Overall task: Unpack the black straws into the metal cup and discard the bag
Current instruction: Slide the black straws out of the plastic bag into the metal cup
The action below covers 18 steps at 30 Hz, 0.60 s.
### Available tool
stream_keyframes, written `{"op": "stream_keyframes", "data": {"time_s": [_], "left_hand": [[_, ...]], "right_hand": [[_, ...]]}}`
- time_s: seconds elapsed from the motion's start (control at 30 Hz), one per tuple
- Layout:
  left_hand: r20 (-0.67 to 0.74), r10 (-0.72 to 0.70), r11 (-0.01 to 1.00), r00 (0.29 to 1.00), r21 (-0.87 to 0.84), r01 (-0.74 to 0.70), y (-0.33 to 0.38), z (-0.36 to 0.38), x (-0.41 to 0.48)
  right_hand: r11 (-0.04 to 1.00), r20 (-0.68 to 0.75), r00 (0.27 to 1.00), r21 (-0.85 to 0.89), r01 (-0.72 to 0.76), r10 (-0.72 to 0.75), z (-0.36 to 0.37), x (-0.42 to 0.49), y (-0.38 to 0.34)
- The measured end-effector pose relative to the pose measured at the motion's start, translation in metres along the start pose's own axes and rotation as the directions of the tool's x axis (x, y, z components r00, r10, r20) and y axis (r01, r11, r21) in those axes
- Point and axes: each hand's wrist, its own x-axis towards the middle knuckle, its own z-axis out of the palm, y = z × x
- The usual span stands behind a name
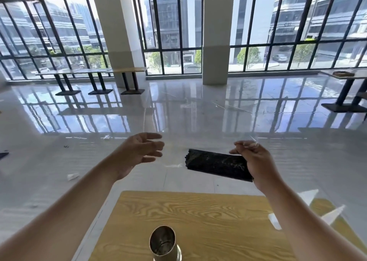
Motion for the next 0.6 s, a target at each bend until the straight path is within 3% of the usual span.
{"op": "stream_keyframes", "data": {"time_s": [0.07, 0.1, 0.23, 0.4, 0.5, 0.6], "left_hand": [[0.004, 0.025, 0.981, 1.0, 0.193, -0.025, -0.004, -0.001, 0.0], [0.022, 0.043, 0.978, 0.999, 0.202, -0.046, -0.006, -0.002, 0.0], [0.15, 0.048, 0.998, 0.987, -0.041, -0.043, -0.009, -0.02, 0.001], [0.293, 0.122, 0.992, 0.948, -0.077, -0.104, -0.011, -0.047, 0.005], [0.258, 0.146, 0.986, 0.955, -0.118, -0.118, -0.012, -0.061, 0.006], [0.239, 0.142, 0.99, 0.961, -0.028, -0.139, -0.024, -0.073, 0.01]], "right_hand": [[1.0, -0.001, 1.0, -0.01, -0.008, 0.008, 0.004, -0.002, -0.002], [1.0, -0.005, 1.0, -0.011, -0.013, 0.013, 0.006, -0.004, -0.002], [0.999, -0.053, 0.998, -0.001, -0.034, 0.034, 0.02, -0.013, -0.005], [0.998, -0.077, 0.996, 0.05, -0.042, 0.045, 0.038, -0.027, -0.025], [1.0, -0.121, 0.993, 0.0, -0.003, 0.003, 0.048, -0.033, -0.035], [0.999, -0.154, 0.988, -0.042, -0.002, -0.005, 0.058, -0.043, -0.036]]}}
